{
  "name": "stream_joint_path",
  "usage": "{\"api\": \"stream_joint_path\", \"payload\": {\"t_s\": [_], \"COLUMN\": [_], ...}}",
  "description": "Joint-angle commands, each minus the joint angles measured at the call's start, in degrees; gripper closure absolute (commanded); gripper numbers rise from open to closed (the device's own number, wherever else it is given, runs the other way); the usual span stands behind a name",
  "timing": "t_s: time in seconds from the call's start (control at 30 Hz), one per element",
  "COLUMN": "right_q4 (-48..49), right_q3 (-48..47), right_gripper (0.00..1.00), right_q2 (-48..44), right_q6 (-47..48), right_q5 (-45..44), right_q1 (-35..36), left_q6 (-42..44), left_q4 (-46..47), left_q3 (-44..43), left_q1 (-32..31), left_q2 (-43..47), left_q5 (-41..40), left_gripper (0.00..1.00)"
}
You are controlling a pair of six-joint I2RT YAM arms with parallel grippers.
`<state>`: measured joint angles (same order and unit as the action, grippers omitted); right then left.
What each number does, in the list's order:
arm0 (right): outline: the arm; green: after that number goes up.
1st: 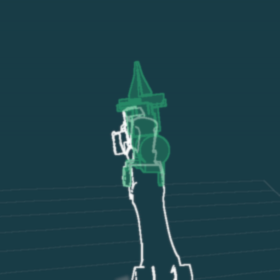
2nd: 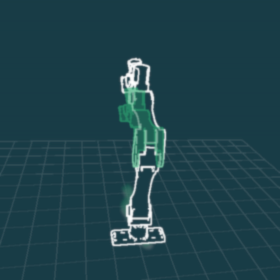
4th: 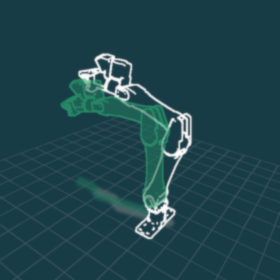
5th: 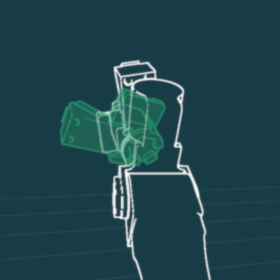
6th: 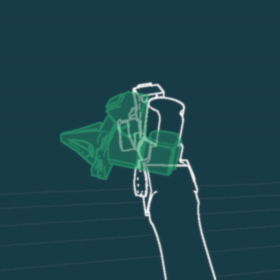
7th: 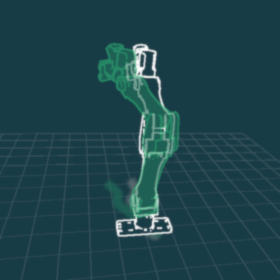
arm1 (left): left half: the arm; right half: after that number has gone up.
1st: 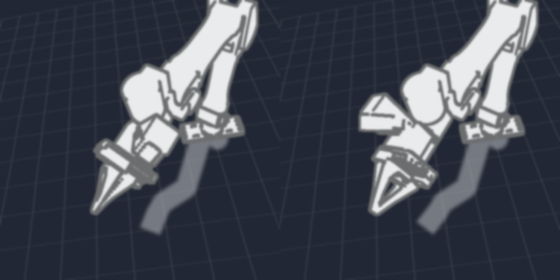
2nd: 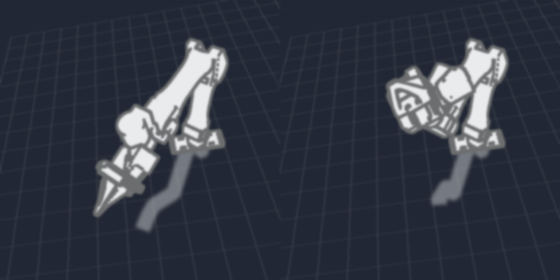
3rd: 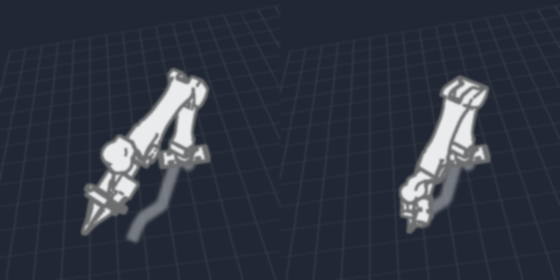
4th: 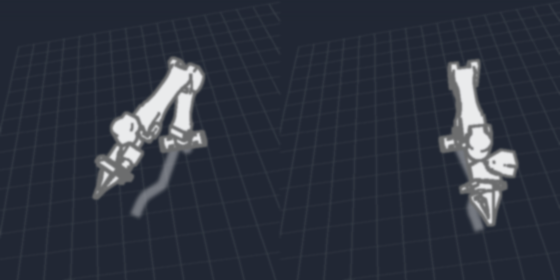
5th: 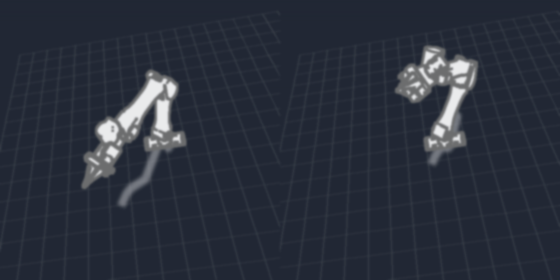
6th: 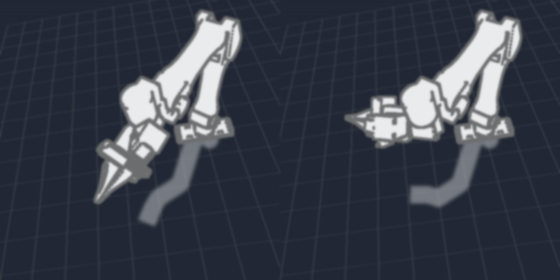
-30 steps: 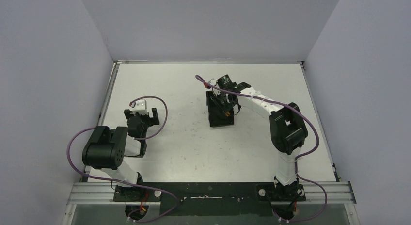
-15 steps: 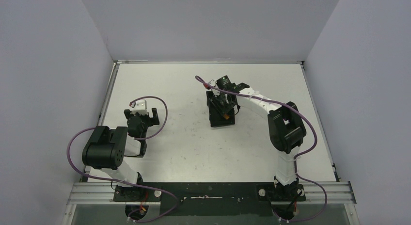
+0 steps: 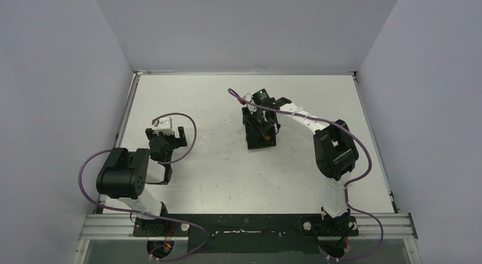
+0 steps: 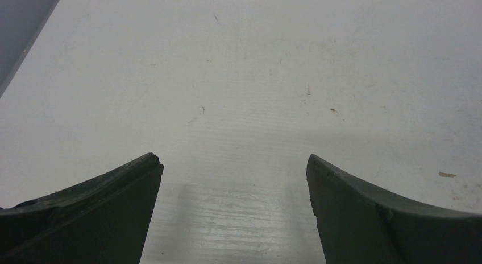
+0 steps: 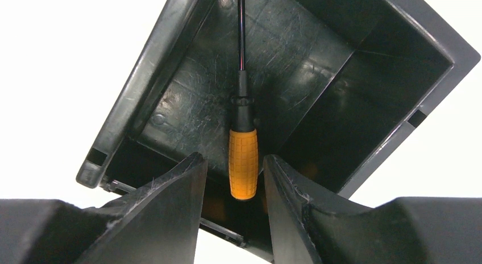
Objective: Put the screwdriver in the bin
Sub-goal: Place the screwdriver in the bin, then reset both arms
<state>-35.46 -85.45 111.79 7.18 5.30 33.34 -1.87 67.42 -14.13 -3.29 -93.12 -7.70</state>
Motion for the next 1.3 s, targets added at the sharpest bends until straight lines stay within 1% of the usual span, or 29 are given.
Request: {"api": "stream_joint_path", "payload": {"t_s": [0.0, 0.13, 0.27, 0.3, 0.33, 0.4, 0.43, 0.47, 0.63, 0.77, 0.9, 1.03, 1.27], "right_q4": [1.7, 2.1, 3.3, 3.6, 3.8, 3.8, 3.4, 3.0, 0.5, -0.5, -0.8, -2.0, -3.3], "right_q3": [-3.5, -4.9, -4.9, -4.8, -4.7, -4.6, -4.7, -4.7, -4.1, -1.9, 1.2, 3.0, 4.7], "right_gripper": [0.58, 0.58, 0.55, 0.53, 0.47, 0.26, 0.12, 0.01, 0.00, 0.00, 0.00, 0.00, 0.00], "right_q2": [-3.8, -6.6, -10.5, -11.6, -12.6, -14.3, -15.0, -15.5, -18.1, -20.7, -24.2, -26.4, -28.9], "right_q6": [-2.9, -7.0, -13.3, -14.3, -15.3, -16.4, -16.5, -16.4, -18.3, -21.0, -21.2, -20.1, -16.4], "right_q5": [-2.7, -4.8, -10.0, -11.1, -12.1, -14.4, -15.6, -16.6, -20.2, -20.7, -21.4, -20.6, -16.4], "right_q1": [1.1, 1.5, 1.4, 1.5, 1.4, 1.4, 1.3, 1.1, -2.2, -7.8, -12.9, -17.8, -26.4], "left_q6": [0.0, 0.1, 0.1, 0.1, 0.1, 0.1, 0.1, 0.1, 0.0, 0.1, 0.1, 0.1, 0.1], "left_q4": [2.1, 2.1, 2.1, 2.1, 2.1, 2.1, 2.1, 2.0, 2.1, 2.1, 2.1, 2.1, 2.2], "left_q3": [-0.4, -0.4, -0.4, -0.4, -0.4, -0.4, -0.4, -0.4, -0.4, -0.4, -0.4, -0.4, -0.4], "left_q1": [-0.1, -0.1, -0.1, -0.1, -0.1, -0.1, 0.0, 0.0, -0.1, -0.1, -0.1, -0.1, -0.1], "left_q2": [0.8, 0.8, 0.9, 0.9, 0.9, 0.9, 0.8, 0.9, 0.9, 0.9, 0.8, 0.8, 0.9], "left_q5": [-0.2, -0.2, -0.3, -0.2, -0.2, -0.2, -0.2, -0.2, -0.3, -0.3, -0.2, -0.3, -0.3], "left_gripper": [0.03, 0.03, 0.03, 0.03, 0.03, 0.03, 0.03, 0.03, 0.03, 0.03, 0.03, 0.03, 0.03]}}
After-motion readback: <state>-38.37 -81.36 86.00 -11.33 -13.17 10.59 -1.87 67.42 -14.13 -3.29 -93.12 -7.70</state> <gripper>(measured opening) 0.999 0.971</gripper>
